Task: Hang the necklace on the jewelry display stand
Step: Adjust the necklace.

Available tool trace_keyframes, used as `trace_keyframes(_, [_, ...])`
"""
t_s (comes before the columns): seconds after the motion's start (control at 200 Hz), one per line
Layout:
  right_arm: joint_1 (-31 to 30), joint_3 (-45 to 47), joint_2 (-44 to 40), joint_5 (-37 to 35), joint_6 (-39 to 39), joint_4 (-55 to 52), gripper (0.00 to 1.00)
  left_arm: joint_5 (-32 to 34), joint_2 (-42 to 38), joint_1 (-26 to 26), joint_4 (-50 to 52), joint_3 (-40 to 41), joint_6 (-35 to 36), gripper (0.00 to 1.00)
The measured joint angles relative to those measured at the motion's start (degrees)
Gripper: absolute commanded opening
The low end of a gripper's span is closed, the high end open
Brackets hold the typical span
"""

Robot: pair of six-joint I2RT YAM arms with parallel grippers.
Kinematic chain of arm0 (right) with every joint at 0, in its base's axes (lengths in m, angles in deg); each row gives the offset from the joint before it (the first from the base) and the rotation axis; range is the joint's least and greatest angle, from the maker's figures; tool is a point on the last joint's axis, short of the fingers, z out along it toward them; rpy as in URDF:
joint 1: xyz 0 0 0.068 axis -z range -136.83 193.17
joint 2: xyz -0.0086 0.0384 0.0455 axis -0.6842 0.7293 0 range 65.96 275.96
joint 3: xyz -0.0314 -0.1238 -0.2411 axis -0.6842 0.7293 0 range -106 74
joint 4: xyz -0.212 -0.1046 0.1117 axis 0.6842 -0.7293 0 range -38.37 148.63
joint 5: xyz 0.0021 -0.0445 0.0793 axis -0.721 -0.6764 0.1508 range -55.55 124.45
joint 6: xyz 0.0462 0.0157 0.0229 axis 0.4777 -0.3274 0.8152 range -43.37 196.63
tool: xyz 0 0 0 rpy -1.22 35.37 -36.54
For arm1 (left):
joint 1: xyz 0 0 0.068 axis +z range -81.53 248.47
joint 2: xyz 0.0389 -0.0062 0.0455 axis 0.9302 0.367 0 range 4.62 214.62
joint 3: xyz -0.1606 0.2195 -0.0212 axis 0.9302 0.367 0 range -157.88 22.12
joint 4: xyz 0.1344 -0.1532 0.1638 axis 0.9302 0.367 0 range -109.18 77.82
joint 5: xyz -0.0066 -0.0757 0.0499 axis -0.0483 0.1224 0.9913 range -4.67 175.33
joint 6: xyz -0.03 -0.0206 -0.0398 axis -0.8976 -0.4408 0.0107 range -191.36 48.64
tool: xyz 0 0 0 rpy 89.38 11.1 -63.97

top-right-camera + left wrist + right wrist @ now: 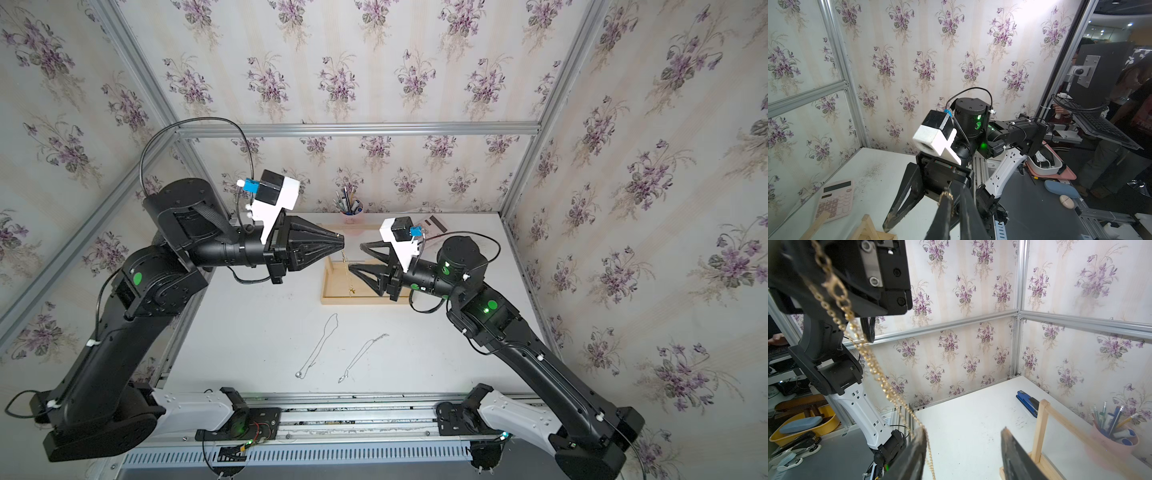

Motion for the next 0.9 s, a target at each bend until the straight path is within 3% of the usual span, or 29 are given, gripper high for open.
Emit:
trace_keyframes(0.5, [0.00, 0.04, 0.13, -2.23, -0.44, 1.70, 0.57, -0.48, -0.07, 0.00, 0.00, 0.00, 0.00, 0.13])
trace_keyframes(0.899, [0.00, 0.96, 2.78, 0.74, 3.87, 6.93, 0.58, -0.66, -0.07, 0.00, 0.00, 0.00, 0.22, 0.14])
